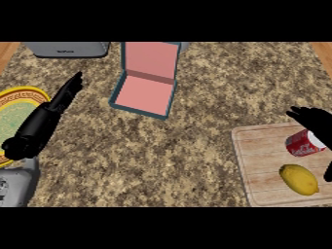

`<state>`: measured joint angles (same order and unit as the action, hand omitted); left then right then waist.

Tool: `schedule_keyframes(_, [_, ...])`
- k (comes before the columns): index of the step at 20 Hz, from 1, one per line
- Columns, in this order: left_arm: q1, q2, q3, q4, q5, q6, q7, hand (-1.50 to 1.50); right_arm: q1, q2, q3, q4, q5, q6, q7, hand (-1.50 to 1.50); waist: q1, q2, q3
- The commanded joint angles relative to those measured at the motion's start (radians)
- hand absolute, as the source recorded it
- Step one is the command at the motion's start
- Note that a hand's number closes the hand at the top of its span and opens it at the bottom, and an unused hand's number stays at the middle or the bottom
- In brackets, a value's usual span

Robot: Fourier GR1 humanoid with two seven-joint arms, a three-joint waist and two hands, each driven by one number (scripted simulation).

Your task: Pick the can from the cutting board and place it in the cardboard box

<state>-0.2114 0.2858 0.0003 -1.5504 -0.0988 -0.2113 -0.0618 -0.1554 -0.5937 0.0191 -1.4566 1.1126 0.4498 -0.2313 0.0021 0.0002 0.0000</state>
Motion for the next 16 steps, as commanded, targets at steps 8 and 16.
schedule_keyframes(8, [-0.022,-0.014,0.052,0.085,-0.030,-0.038,-0.081,0.00,-0.030,0.029,-0.046,0.163,0.077,-0.073,-0.067,-1.50,-0.002,0.000,0.000])
schedule_keyframes(16, [0.009,-0.007,0.067,0.052,-0.027,-0.056,-0.066,0.00,-0.062,0.067,0.000,0.210,0.112,-0.245,-0.202,1.50,0.000,0.000,0.000])
